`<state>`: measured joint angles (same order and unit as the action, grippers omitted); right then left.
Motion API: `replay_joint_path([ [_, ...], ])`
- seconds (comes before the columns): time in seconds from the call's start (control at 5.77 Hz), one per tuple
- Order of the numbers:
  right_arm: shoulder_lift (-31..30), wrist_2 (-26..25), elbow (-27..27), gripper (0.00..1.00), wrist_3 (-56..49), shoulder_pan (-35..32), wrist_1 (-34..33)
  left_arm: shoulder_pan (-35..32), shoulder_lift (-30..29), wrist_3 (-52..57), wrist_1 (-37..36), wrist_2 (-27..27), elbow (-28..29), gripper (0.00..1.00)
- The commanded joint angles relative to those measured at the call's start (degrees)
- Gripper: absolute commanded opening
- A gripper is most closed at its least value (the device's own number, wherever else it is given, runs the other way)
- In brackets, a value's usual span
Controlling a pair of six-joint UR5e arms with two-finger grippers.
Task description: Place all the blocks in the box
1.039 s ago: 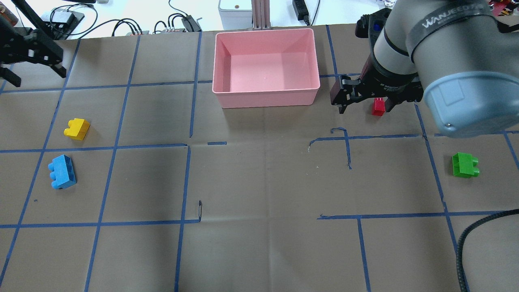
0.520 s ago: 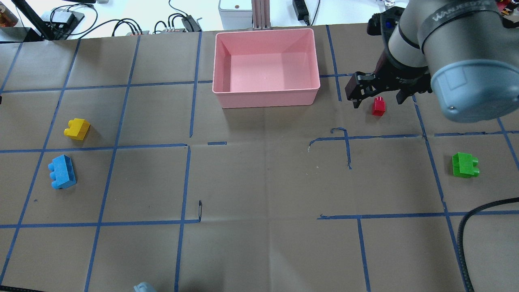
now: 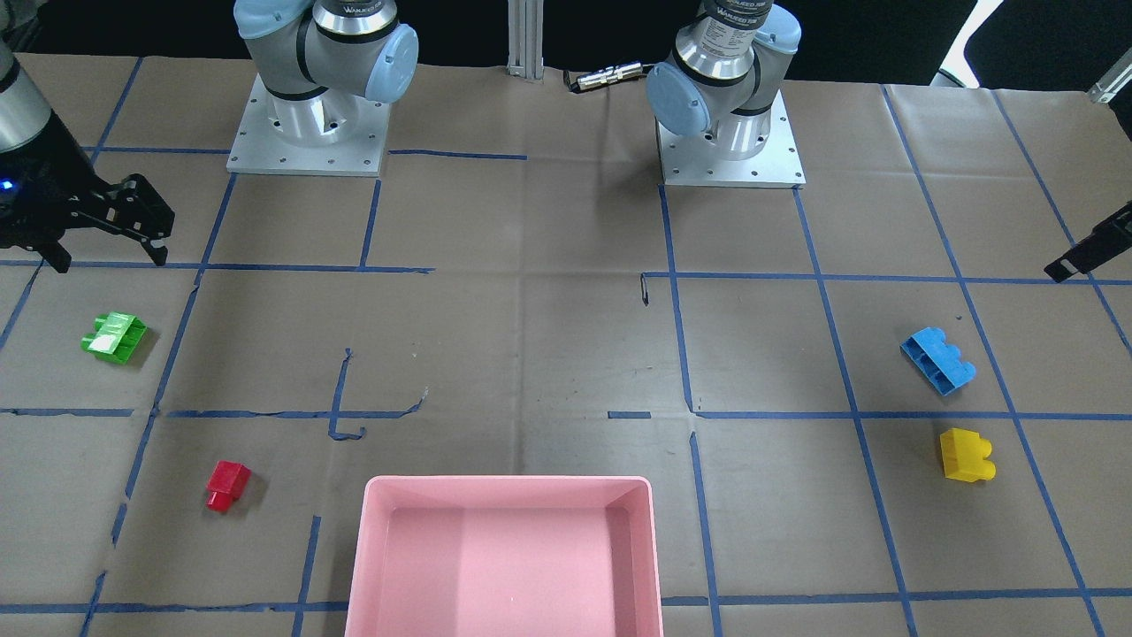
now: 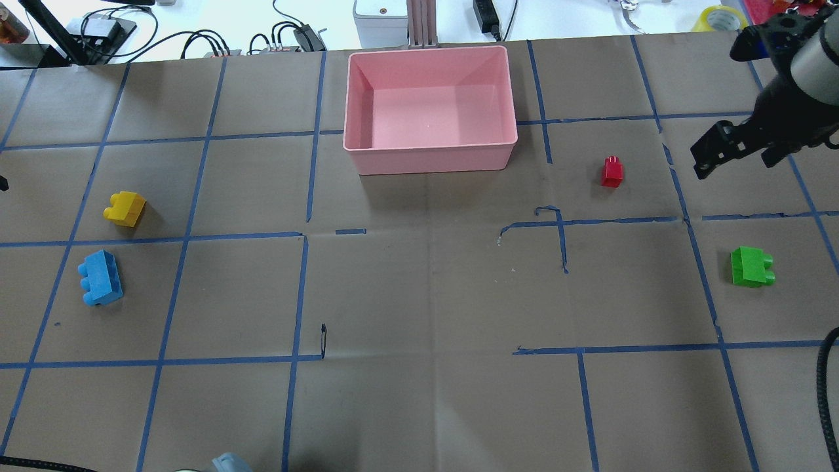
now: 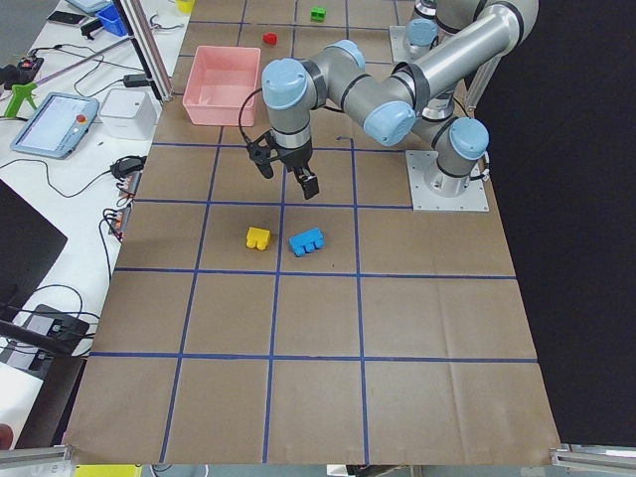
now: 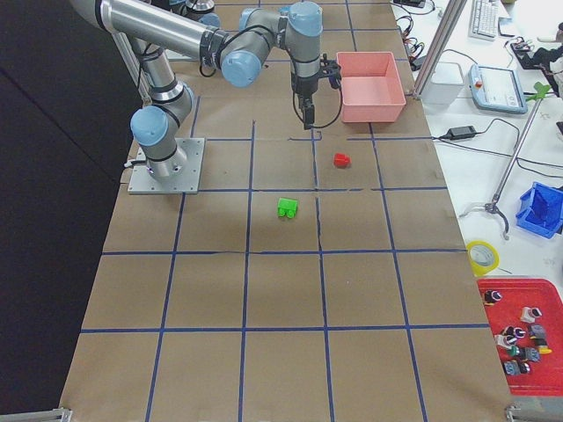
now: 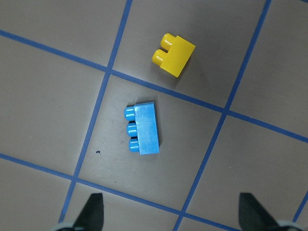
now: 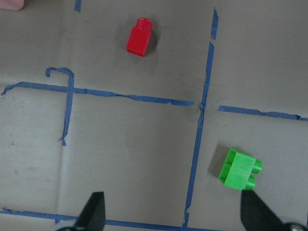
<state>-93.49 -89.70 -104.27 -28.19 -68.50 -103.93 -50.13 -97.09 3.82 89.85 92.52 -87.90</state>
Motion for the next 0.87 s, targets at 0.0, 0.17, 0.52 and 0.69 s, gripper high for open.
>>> replay_joint_path([
  [0.0, -0.11, -0.2, -7.74, 0.96, -2.21, 4.07, -7.54, 1.16, -0.29, -4.78, -4.64, 0.82, -1.82, 0.99],
  [0.17, -0.29, -0.47, -13.01, 0.99, -2.83, 6.78, -16.13, 1.26, -0.56, -4.78, -11.21, 0.73, -5.83, 0.99],
  [0.52, 0.84, -0.65, -15.0, 1.0, -3.45, 15.2, -17.89, 1.26, -4.4, -5.83, -28.85, 0.73, -15.07, 0.99],
  [0.69, 2.68, -0.73, -15.17, 1.0, -3.62, 16.02, -17.02, 1.17, -7.47, -7.23, -30.6, 0.56, -16.32, 0.99],
])
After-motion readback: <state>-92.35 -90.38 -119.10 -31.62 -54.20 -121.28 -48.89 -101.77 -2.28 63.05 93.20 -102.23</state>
